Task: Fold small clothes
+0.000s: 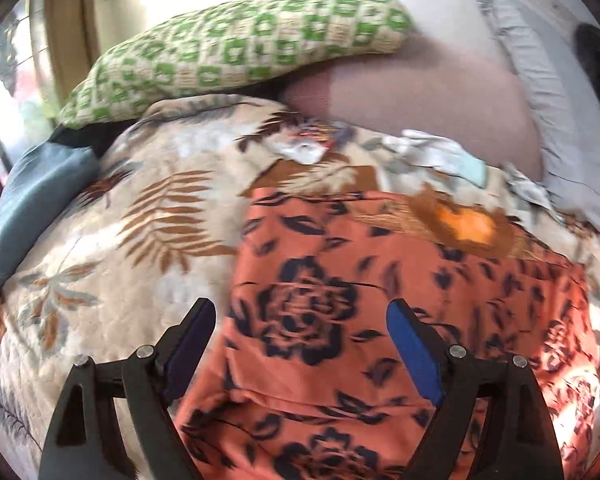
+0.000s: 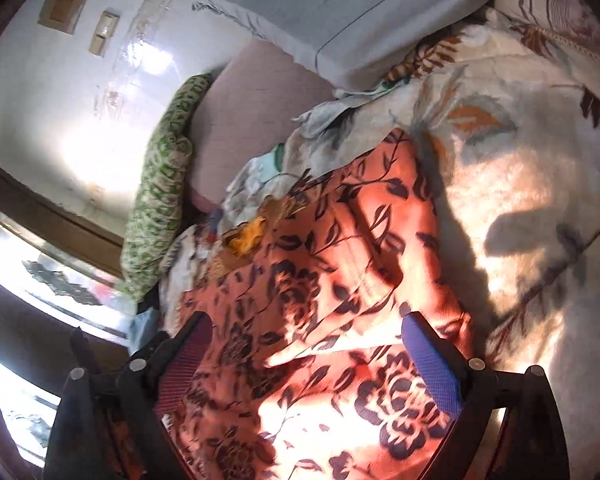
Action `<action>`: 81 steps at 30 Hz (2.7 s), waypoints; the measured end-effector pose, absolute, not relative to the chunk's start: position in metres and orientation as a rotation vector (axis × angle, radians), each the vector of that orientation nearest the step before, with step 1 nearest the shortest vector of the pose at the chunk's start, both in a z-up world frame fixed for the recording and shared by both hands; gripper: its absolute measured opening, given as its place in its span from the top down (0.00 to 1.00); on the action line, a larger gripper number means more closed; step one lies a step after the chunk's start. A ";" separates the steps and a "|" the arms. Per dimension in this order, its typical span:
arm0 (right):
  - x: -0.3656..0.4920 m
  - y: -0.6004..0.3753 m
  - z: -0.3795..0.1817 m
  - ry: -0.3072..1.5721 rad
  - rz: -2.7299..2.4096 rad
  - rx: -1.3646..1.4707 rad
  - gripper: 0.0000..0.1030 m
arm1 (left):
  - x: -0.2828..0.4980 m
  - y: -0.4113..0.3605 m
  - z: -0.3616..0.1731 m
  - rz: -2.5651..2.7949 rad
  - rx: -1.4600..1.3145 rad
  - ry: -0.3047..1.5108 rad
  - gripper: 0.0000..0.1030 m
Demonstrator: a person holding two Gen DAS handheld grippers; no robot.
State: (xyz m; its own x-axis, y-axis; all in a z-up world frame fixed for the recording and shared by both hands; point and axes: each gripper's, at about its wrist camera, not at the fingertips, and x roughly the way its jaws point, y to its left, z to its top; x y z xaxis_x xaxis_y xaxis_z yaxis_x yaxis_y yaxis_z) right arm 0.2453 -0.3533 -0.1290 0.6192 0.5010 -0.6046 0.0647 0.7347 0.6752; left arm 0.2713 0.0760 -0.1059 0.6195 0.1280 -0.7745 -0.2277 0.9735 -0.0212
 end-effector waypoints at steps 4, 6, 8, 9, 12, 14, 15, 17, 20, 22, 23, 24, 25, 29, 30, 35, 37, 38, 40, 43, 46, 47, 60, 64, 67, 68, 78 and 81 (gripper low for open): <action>0.290 -0.346 -0.151 1.022 0.199 0.659 0.12 | 0.287 0.102 -0.146 0.265 -0.135 0.997 0.15; 0.301 -0.333 -0.156 1.071 0.175 0.573 0.24 | 0.288 0.104 -0.156 0.260 -0.143 0.986 0.09; 0.309 -0.318 -0.155 1.125 0.145 0.438 0.45 | 0.288 0.107 -0.158 0.271 -0.139 0.985 0.05; 0.311 -0.309 -0.151 1.150 0.128 0.347 0.59 | 0.287 0.110 -0.158 0.267 -0.153 0.985 0.04; 0.309 -0.292 -0.123 1.124 0.102 0.163 0.91 | 0.285 0.114 -0.161 0.252 -0.185 0.977 0.02; 0.296 -0.284 -0.096 1.033 0.062 0.056 0.91 | 0.284 0.112 -0.162 0.248 -0.187 0.967 0.02; 0.290 -0.283 -0.092 1.016 0.045 0.039 0.91 | 0.282 0.111 -0.161 0.248 -0.185 0.968 0.02; 0.289 -0.285 -0.115 1.088 0.027 0.047 0.87 | 0.282 0.110 -0.157 0.247 -0.187 0.981 0.02; 0.288 -0.307 -0.138 1.143 0.044 0.207 0.83 | 0.275 0.112 -0.147 0.236 -0.164 0.940 0.02; 0.287 -0.322 -0.130 1.104 0.053 0.312 0.62 | 0.274 0.112 -0.146 0.246 -0.137 0.913 0.02; 0.289 -0.326 -0.124 1.086 0.043 0.334 0.28 | 0.275 0.113 -0.149 0.250 -0.133 0.916 0.02; 0.293 -0.329 -0.117 1.055 0.038 0.347 0.18 | 0.277 0.112 -0.155 0.250 -0.128 0.939 0.02; 0.297 -0.330 -0.111 1.019 0.050 0.352 0.17 | 0.277 0.112 -0.159 0.247 -0.132 0.943 0.02; 0.338 -0.311 -0.118 1.028 0.045 0.272 0.17 | 0.275 0.114 -0.160 0.244 -0.150 0.925 0.02; 0.346 -0.306 -0.127 1.053 0.037 0.238 0.19 | 0.275 0.115 -0.160 0.242 -0.150 0.925 0.02; 0.349 -0.279 -0.135 1.074 -0.009 0.007 0.90 | 0.277 0.120 -0.162 0.224 -0.190 0.929 0.02; 0.341 -0.270 -0.122 1.014 -0.028 -0.105 0.90 | 0.277 0.119 -0.162 0.224 -0.190 0.928 0.02; 0.337 -0.267 -0.112 0.974 -0.043 -0.142 0.90 | 0.277 0.118 -0.163 0.225 -0.190 0.927 0.02; 0.334 -0.268 -0.099 0.912 -0.087 -0.167 0.90 | 0.277 0.118 -0.163 0.225 -0.189 0.927 0.02; 0.356 -0.282 -0.147 1.098 -0.137 -0.151 0.89 | 0.276 0.119 -0.163 0.222 -0.192 0.925 0.02; 0.346 -0.296 -0.140 1.028 -0.137 -0.056 0.72 | 0.276 0.121 -0.163 0.215 -0.206 0.925 0.02; 0.342 -0.302 -0.132 1.025 -0.133 -0.003 0.50 | 0.276 0.120 -0.162 0.219 -0.200 0.925 0.02; 0.331 -0.313 -0.152 1.109 0.143 0.467 0.36 | 0.276 0.122 -0.161 0.210 -0.208 0.926 0.02; 0.327 -0.302 -0.115 0.986 0.163 0.425 0.30 | 0.270 0.125 -0.142 0.225 -0.234 0.861 0.02; 0.347 -0.294 -0.131 1.025 0.179 0.378 0.25 | 0.258 0.126 -0.118 0.226 -0.216 0.730 0.02; 0.355 -0.297 -0.148 1.081 0.119 0.366 0.25 | 0.258 0.125 -0.118 0.231 -0.196 0.730 0.02; 0.231 -0.325 -0.053 0.881 0.180 0.332 0.25 | 0.196 0.139 -0.086 0.137 -0.193 0.780 0.02; 0.157 -0.343 -0.034 0.868 0.235 0.299 0.19 | 0.123 0.144 -0.054 0.130 -0.180 0.712 0.02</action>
